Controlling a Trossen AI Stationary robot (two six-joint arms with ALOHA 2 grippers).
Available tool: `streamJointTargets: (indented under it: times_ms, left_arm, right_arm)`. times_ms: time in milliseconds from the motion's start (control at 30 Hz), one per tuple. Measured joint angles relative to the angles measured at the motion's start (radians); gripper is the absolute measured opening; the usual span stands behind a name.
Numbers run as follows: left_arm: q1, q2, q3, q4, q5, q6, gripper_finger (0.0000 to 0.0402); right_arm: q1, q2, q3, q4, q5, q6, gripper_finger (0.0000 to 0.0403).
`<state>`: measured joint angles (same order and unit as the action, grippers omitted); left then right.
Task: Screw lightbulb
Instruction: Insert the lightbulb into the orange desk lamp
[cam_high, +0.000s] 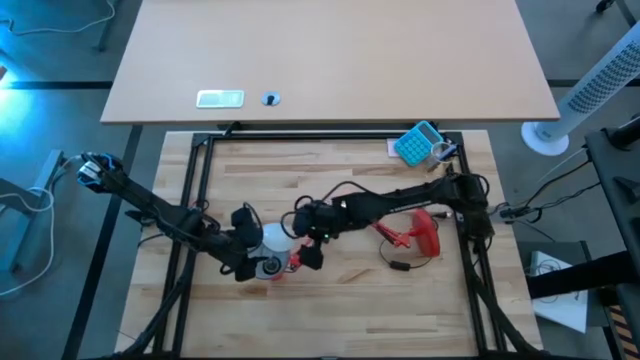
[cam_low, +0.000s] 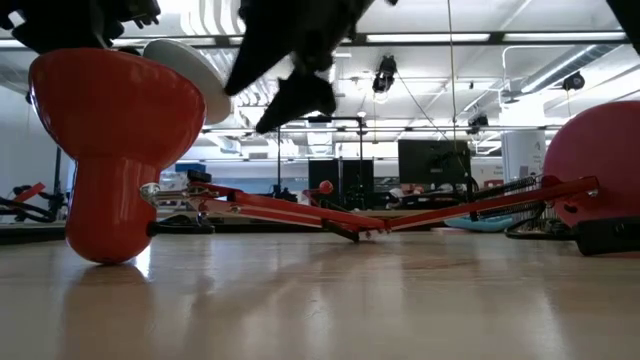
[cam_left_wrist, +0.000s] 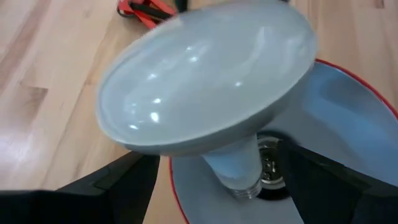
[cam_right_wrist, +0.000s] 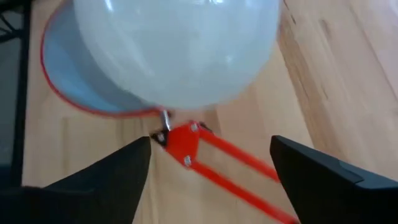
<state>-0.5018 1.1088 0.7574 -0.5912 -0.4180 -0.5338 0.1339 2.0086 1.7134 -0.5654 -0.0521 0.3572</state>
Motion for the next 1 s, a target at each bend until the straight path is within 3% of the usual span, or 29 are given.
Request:
streamJointTargets:
  times_ms: [200, 500, 733, 1000]
  left_arm:
    - [0.005, -0.027, -0.001, -0.027, 0.045, -0.010, 0.0311]
    - [0.021, -0.116, -0.001, -0.058, 0.038, -0.028, 0.0311]
    - [0.047, -0.114, -0.002, -0.087, 0.035, -0.001, 0.0311]
    - [0.047, -0.118, 0.010, -0.078, 0.036, 0.002, 0.0310]
  right_arm:
    - [-0.009, 0.016, 0.002, 0.093, -0.039, -0.013, 0.0322]
    - [-0.013, 0.015, 0.011, 0.113, -0.042, -0.017, 0.0321]
    - [-0.013, 0.015, 0.011, 0.176, -0.043, -0.016, 0.0318]
    - [-0.015, 0.028, 0.010, 0.179, 0.009, 0.002, 0.0317]
